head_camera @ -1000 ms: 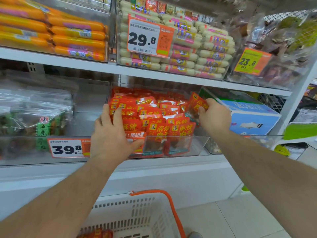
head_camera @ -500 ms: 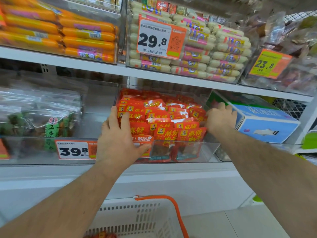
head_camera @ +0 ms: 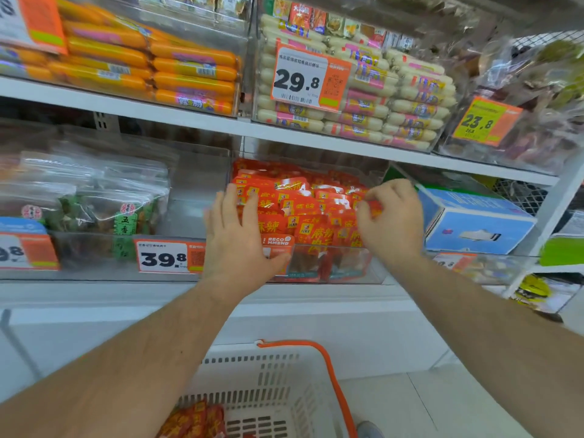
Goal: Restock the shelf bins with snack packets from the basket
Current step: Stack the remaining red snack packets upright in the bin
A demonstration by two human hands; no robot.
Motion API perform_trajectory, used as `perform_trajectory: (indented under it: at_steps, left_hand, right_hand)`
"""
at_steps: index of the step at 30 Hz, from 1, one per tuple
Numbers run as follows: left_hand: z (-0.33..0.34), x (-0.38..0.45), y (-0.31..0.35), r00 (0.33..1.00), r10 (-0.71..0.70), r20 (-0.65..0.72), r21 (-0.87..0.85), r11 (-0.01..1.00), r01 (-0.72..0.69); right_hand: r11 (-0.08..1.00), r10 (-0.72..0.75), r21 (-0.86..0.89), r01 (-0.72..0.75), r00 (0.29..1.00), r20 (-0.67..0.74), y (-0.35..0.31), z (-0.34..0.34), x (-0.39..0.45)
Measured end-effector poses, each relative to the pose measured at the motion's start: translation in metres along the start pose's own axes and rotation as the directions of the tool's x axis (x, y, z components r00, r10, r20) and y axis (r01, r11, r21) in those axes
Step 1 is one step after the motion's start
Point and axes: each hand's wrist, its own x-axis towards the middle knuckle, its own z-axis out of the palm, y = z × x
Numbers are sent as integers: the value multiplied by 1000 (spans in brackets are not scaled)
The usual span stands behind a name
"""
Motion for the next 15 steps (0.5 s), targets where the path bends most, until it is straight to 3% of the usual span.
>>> perform_trajectory:
  at_steps: [2, 4, 6, 9, 11, 13, 15]
  left_hand:
    - [1, -20, -4, 950, 214, -229, -65, 970, -234]
    - [4, -49, -10, 924, 283, -257, -144, 934, -326]
    - [12, -82, -25, 962, 260, -81, -221, 937, -271]
    - [18, -123, -53, 958, 83, 273, -283, 959, -2]
    - [24, -140, -71, 892, -51, 449, -213, 963, 162]
    - [30, -156, -84, 833, -151, 532, -174, 943, 282]
    - [37, -171, -95, 760, -220, 611, -123, 923, 365]
  right_hand:
    - [979, -153, 137, 153, 988, -9, -31, 3, -26]
    - [935, -244, 271, 227, 969, 31, -59, 9, -54]
    - [906, -285, 358, 225, 951, 123, -80, 23, -89]
    - [937, -212, 341, 74, 898, 387, -96, 56, -144]
    - [965, -67, 235, -118, 755, 653, -100, 72, -178]
    - [962, 81, 69, -265, 516, 853, -104, 86, -214]
    - [931, 184, -72, -359, 288, 940, -109, 92, -254]
